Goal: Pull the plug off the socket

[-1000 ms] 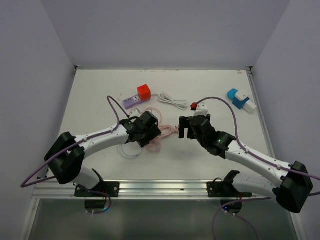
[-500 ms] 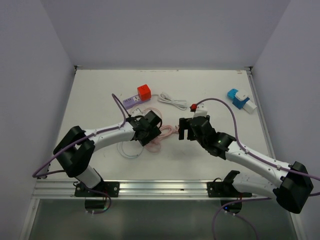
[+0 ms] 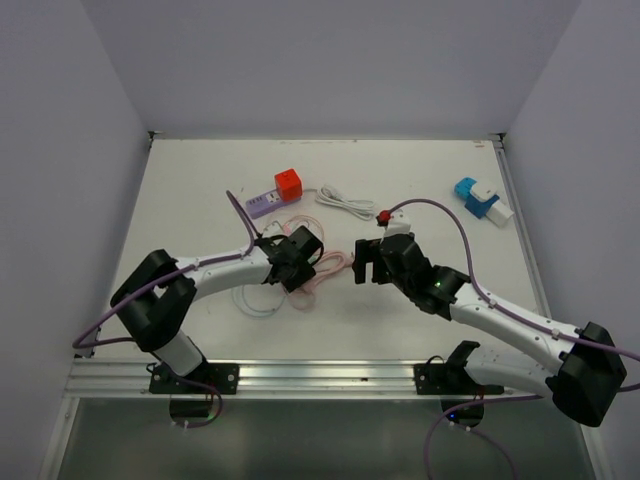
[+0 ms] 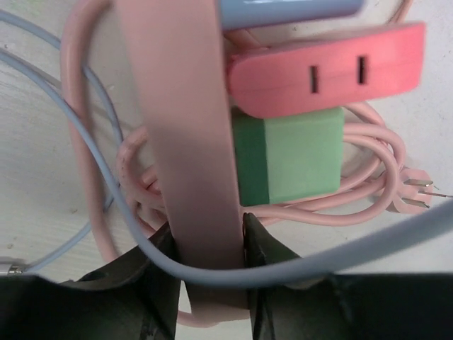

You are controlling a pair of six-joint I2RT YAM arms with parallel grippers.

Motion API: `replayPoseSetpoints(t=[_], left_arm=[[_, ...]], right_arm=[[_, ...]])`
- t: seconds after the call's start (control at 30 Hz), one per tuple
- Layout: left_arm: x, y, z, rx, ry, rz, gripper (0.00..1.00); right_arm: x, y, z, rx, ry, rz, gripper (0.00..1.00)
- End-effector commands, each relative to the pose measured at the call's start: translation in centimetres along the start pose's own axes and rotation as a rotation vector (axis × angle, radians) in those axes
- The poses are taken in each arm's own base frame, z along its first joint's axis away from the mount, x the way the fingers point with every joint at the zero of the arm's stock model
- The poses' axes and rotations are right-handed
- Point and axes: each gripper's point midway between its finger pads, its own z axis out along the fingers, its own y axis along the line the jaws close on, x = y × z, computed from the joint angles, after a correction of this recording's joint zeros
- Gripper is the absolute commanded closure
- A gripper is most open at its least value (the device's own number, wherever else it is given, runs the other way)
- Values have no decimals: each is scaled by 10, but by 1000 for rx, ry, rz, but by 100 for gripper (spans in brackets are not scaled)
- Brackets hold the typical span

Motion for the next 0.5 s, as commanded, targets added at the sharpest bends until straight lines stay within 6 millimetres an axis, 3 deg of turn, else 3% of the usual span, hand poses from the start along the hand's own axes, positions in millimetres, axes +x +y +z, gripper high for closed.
replayPoseSetpoints(t=[0.0, 0.27, 0.47], left_arm=[[-13, 5, -3, 10, -55, 20, 64], [-31, 2, -29, 91, -130, 85, 100], [-50, -12, -57, 248, -224, 221, 100]], right_arm=[[-7, 10, 3, -49, -28, 11, 11], [-11, 38, 2, -179, -16, 69, 11], [-20, 76, -1, -331, 34, 180, 12]])
